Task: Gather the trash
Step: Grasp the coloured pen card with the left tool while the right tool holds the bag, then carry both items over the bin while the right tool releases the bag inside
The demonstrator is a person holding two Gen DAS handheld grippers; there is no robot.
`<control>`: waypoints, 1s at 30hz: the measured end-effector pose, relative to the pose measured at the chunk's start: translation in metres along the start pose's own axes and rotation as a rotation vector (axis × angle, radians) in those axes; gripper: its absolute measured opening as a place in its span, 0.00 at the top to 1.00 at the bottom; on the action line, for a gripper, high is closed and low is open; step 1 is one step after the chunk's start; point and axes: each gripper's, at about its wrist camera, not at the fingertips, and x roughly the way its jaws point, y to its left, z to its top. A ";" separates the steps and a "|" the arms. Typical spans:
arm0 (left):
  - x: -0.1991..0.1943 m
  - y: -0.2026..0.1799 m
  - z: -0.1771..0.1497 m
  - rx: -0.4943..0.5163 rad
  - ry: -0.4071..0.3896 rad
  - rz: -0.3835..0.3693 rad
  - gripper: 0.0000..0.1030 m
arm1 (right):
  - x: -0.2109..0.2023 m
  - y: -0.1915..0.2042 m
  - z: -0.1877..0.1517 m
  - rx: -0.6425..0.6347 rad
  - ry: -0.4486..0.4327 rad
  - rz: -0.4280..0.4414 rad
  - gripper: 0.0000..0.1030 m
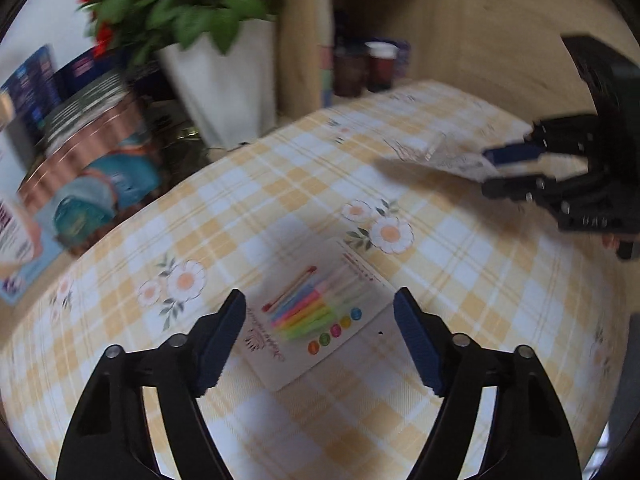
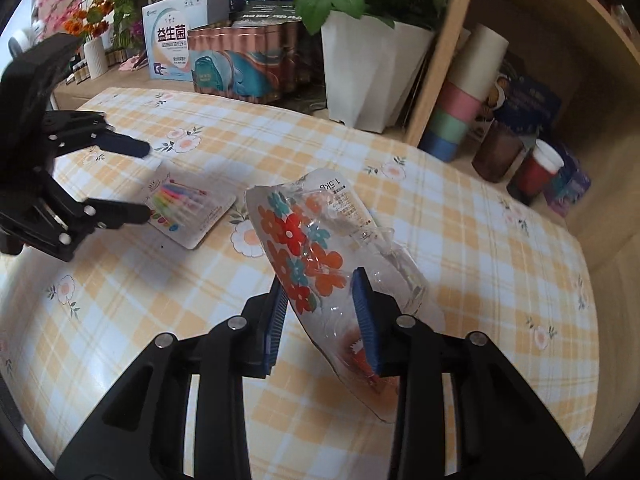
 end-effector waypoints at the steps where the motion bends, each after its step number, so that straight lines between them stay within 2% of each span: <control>1: 0.004 -0.002 0.001 0.030 0.007 -0.009 0.30 | 0.000 0.000 0.000 0.003 0.000 0.003 0.66; 5: 0.019 0.003 0.004 0.052 0.040 -0.010 0.30 | 0.000 0.000 0.000 0.019 -0.005 0.019 0.66; 8: 0.030 0.013 0.004 0.014 0.074 -0.027 0.43 | 0.000 0.001 -0.002 0.018 -0.002 0.026 0.66; 12: 0.031 0.011 0.003 0.016 0.065 -0.062 0.43 | 0.001 0.001 -0.003 0.031 -0.001 0.032 0.65; 17: 0.037 -0.002 -0.002 0.091 0.080 -0.052 0.41 | 0.003 0.003 -0.003 0.034 0.001 0.038 0.65; 18: 0.038 0.002 -0.001 0.066 0.083 -0.053 0.44 | 0.004 0.004 -0.003 0.036 0.004 0.039 0.65; 19: 0.038 0.004 0.000 0.045 0.079 -0.046 0.53 | 0.004 0.004 -0.004 0.038 0.005 0.039 0.65; 20: 0.038 0.005 0.001 0.032 0.081 -0.041 0.58 | 0.005 0.005 -0.004 0.039 0.006 0.039 0.65; 21: 0.037 0.007 0.002 0.012 0.083 -0.033 0.68 | 0.004 0.005 -0.004 0.043 0.005 0.041 0.65; 26: 0.029 0.004 -0.004 -0.027 0.085 -0.028 0.70 | -0.002 0.008 -0.004 0.058 -0.007 0.052 0.65; 30: 0.012 0.006 -0.015 -0.112 0.067 -0.029 0.70 | -0.013 0.013 -0.005 0.065 -0.026 0.059 0.65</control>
